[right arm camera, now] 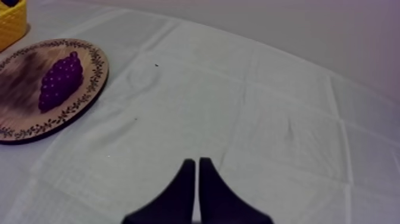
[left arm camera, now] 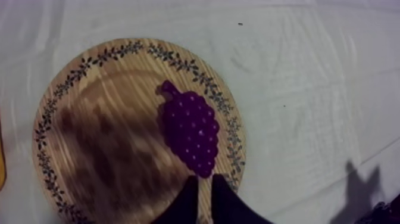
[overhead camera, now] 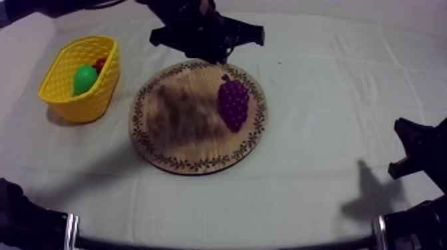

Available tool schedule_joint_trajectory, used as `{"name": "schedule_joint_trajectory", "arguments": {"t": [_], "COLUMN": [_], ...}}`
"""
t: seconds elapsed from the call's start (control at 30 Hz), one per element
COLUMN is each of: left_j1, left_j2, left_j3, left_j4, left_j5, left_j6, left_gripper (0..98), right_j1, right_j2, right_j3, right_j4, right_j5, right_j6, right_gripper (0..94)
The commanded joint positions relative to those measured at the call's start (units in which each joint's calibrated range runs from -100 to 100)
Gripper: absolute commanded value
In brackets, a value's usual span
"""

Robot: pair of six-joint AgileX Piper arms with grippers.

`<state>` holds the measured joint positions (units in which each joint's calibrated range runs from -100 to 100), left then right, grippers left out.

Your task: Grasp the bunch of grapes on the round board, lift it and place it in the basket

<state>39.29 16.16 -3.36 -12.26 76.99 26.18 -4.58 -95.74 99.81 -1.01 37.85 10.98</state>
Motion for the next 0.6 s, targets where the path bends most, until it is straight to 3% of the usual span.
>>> {"name": "schedule_joint_trajectory", "arguments": {"t": [0.0, 0.13, 0.23, 0.3, 0.57], "left_j1": [0.0, -0.1, -0.5, -0.8, -2.0], "left_j2": [0.7, 2.5, 4.0, 5.2, 10.5], "left_j3": [-0.3, -0.7, -1.0, -1.6, -6.0], "left_j4": [0.42, 1.78, 3.47, 4.43, 6.05], "left_j5": [0.1, 0.7, 1.2, 1.5, 1.8], "left_j6": [-0.2, -0.1, -0.8, -1.4, -2.1], "left_gripper": [30.6, 54.3, 77.4, 86.7, 95.3], "right_j1": [0.0, 0.0, 0.0, 0.0, 0.0], "right_j2": [0.0, 0.0, 0.0, 0.0, 0.0], "right_j3": [0.0, 0.0, 0.0, 0.0, 0.0], "right_j4": [0.0, 0.0, 0.0, 0.0, 0.0], "right_j5": [0.0, 0.0, 0.0, 0.0, 0.0], "right_j6": [0.0, 0.0, 0.0, 0.0, 0.0], "right_gripper": [0.4, 0.4, 0.4, 0.4, 0.4]}}
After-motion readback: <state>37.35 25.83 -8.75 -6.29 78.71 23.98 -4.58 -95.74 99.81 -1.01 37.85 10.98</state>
